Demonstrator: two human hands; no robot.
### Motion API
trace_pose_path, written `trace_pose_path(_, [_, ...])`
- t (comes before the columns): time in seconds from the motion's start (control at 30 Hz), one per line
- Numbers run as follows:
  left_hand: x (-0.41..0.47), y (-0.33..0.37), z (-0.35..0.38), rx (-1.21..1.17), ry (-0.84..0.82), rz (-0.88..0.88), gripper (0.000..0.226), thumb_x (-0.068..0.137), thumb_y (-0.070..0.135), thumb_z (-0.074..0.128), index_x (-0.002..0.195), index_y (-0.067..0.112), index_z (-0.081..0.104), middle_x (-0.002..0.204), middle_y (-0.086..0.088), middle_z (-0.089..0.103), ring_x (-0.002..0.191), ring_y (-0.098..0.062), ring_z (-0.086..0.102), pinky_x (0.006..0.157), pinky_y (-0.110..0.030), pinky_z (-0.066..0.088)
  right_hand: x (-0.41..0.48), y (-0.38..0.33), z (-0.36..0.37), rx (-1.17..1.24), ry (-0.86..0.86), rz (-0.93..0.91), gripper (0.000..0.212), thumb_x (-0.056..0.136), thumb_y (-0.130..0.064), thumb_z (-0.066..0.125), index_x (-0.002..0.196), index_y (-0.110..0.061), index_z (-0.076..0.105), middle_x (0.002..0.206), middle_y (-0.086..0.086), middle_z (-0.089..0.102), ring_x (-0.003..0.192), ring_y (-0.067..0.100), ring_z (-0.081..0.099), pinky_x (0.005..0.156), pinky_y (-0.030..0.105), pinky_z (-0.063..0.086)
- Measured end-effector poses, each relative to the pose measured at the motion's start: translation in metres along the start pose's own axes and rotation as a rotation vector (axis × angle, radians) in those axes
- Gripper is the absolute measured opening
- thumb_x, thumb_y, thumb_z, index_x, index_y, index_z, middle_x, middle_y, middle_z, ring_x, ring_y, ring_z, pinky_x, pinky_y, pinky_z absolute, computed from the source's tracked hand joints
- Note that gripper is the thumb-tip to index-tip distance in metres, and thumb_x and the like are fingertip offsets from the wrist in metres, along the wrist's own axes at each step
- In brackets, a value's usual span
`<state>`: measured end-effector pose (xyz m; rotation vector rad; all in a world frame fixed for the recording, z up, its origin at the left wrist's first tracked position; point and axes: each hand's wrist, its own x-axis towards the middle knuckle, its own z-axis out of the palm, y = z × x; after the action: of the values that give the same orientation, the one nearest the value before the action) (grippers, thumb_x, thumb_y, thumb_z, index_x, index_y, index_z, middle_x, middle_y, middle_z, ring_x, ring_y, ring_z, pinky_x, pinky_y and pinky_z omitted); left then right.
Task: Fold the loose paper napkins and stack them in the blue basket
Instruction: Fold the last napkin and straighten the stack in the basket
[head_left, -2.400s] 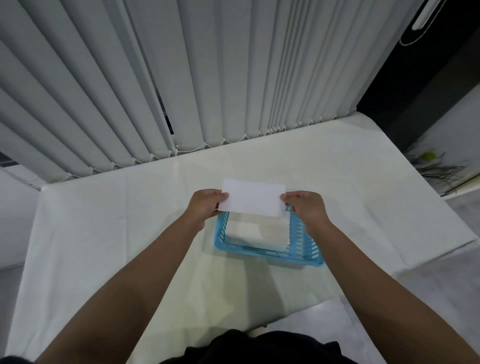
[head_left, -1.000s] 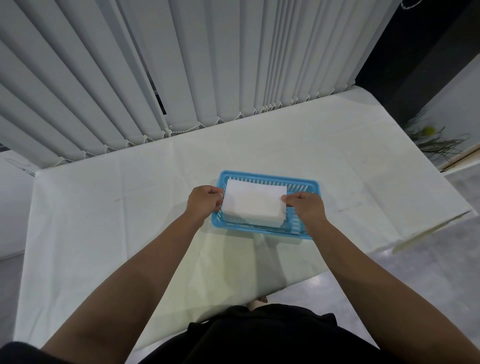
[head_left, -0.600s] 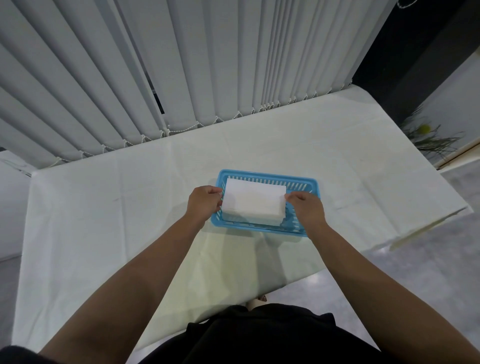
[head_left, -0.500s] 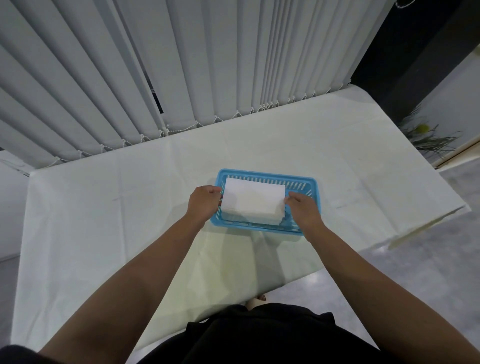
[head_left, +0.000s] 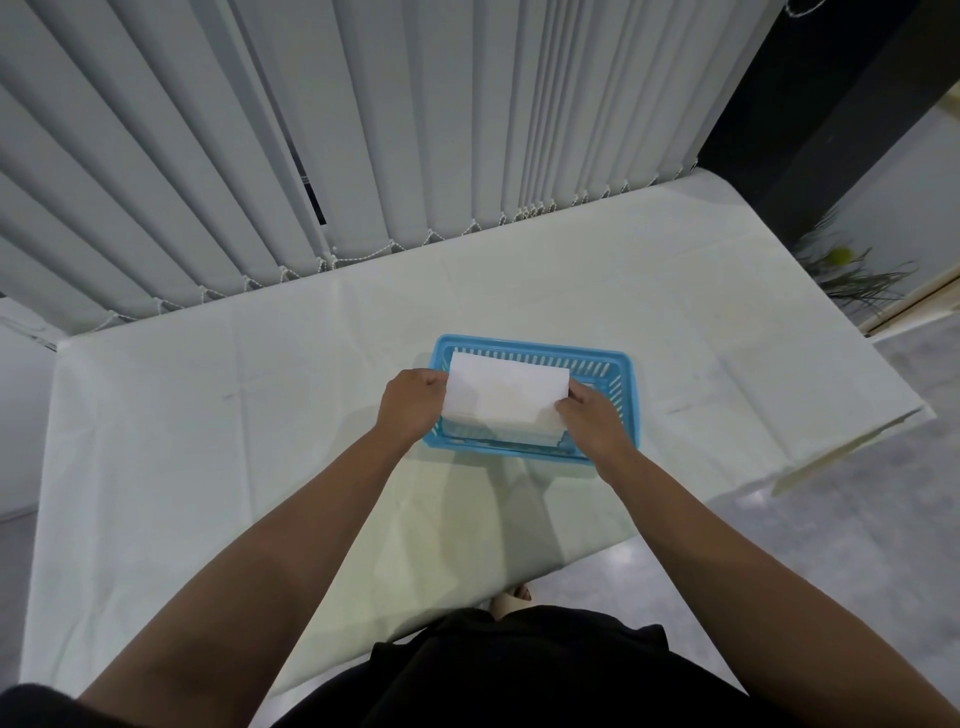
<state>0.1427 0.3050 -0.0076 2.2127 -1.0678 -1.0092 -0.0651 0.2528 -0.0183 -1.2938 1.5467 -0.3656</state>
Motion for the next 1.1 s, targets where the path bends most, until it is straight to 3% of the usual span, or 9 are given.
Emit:
trace_pose_path(0.13, [0.002, -0.005, -0.004, -0.061, 0.089, -0.035, 0.034, 0.091, 0.016, 0.043, 0.116, 0.02, 0.065, 0.118, 0.001, 0.066, 0.102, -0.017, 0.061, 0.091, -0.03, 0.047, 0.003, 0.004, -0.007, -0.034, 0.149, -0.018, 0.047, 0.094, -0.019, 0.047, 0.141, -0.016, 0.046, 0.142, 0.006, 0.049, 0.127, 0.026, 0.048, 0.103, 0.033, 0.037])
trace_pose_path(0.2, [0.002, -0.009, -0.006, -0.067, 0.116, -0.053, 0.034, 0.091, 0.018, 0.045, 0.121, 0.02, 0.059, 0.119, 0.001, 0.064, 0.098, -0.013, 0.056, 0.084, -0.026, 0.042, 0.004, 0.009, -0.014, -0.088, 0.284, -0.084, 0.047, 0.093, -0.019, 0.05, 0.14, -0.016, 0.046, 0.141, 0.009, 0.049, 0.129, 0.031, 0.045, 0.105, 0.037, 0.036])
trace_pose_path(0.3, [0.001, -0.015, -0.008, -0.087, 0.115, -0.096, 0.039, 0.093, 0.027, 0.051, 0.13, 0.017, 0.052, 0.127, -0.002, 0.06, 0.111, -0.019, 0.056, 0.09, -0.028, 0.039, 0.001, 0.016, -0.028, -0.243, 0.44, -0.101, 0.052, 0.092, -0.022, 0.052, 0.142, -0.013, 0.041, 0.147, 0.007, 0.042, 0.133, 0.033, 0.032, 0.106, 0.042, 0.032])
trace_pose_path(0.4, [0.003, -0.017, -0.008, -0.144, 0.035, -0.183, 0.048, 0.093, 0.031, 0.049, 0.137, 0.015, 0.047, 0.139, -0.002, 0.052, 0.126, -0.023, 0.049, 0.103, -0.032, 0.037, 0.004, 0.026, -0.035, -0.254, 0.396, 0.022, 0.059, 0.093, -0.025, 0.049, 0.147, -0.01, 0.029, 0.15, 0.01, 0.035, 0.136, 0.037, 0.025, 0.109, 0.045, 0.027])
trace_pose_path(0.5, [0.019, -0.033, 0.001, -0.254, -0.039, -0.279, 0.06, 0.078, 0.032, 0.052, 0.133, 0.01, 0.051, 0.14, -0.008, 0.052, 0.126, -0.029, 0.051, 0.107, -0.044, 0.042, 0.004, 0.031, -0.035, -0.114, 0.272, 0.156, 0.051, 0.088, -0.022, 0.051, 0.137, -0.013, 0.037, 0.137, 0.013, 0.048, 0.122, 0.036, 0.044, 0.104, 0.045, 0.038])
trace_pose_path(0.57, [0.05, -0.061, 0.017, -0.273, -0.063, -0.292, 0.067, 0.067, 0.033, 0.048, 0.128, 0.006, 0.052, 0.137, -0.015, 0.053, 0.125, -0.033, 0.052, 0.105, -0.047, 0.044, 0.001, 0.033, -0.034, 0.027, 0.226, 0.173, 0.037, 0.087, -0.015, 0.052, 0.122, -0.014, 0.042, 0.117, 0.01, 0.058, 0.098, 0.027, 0.056, 0.08, 0.036, 0.049])
trace_pose_path(0.63, [0.042, -0.047, 0.014, -0.294, -0.082, -0.285, 0.06, 0.07, 0.028, 0.044, 0.125, 0.011, 0.057, 0.129, -0.012, 0.06, 0.117, -0.031, 0.058, 0.102, -0.043, 0.047, 0.0, 0.032, -0.033, 0.091, 0.201, 0.159, 0.035, 0.089, -0.01, 0.051, 0.122, -0.013, 0.042, 0.106, 0.006, 0.057, 0.086, 0.021, 0.055, 0.064, 0.028, 0.044])
trace_pose_path(0.77, [0.015, -0.008, 0.005, -0.37, -0.117, -0.225, 0.032, 0.086, 0.007, 0.037, 0.097, 0.018, 0.065, 0.095, -0.004, 0.067, 0.083, -0.024, 0.063, 0.079, -0.037, 0.052, 0.003, 0.028, -0.032, 0.126, 0.218, 0.149, 0.039, 0.087, -0.01, 0.052, 0.125, -0.013, 0.045, 0.11, 0.007, 0.059, 0.089, 0.022, 0.057, 0.073, 0.031, 0.043])
trace_pose_path(1.1, [0.059, 0.007, 0.0, -0.388, -0.072, -0.178, 0.03, 0.086, 0.004, 0.034, 0.089, 0.007, 0.064, 0.081, -0.007, 0.065, 0.071, -0.023, 0.058, 0.066, -0.033, 0.047, 0.031, 0.002, -0.04, 0.239, 0.22, 0.123, 0.025, 0.09, -0.007, 0.049, 0.109, -0.022, 0.043, 0.098, -0.001, 0.056, 0.085, 0.016, 0.055, 0.076, 0.033, 0.045])
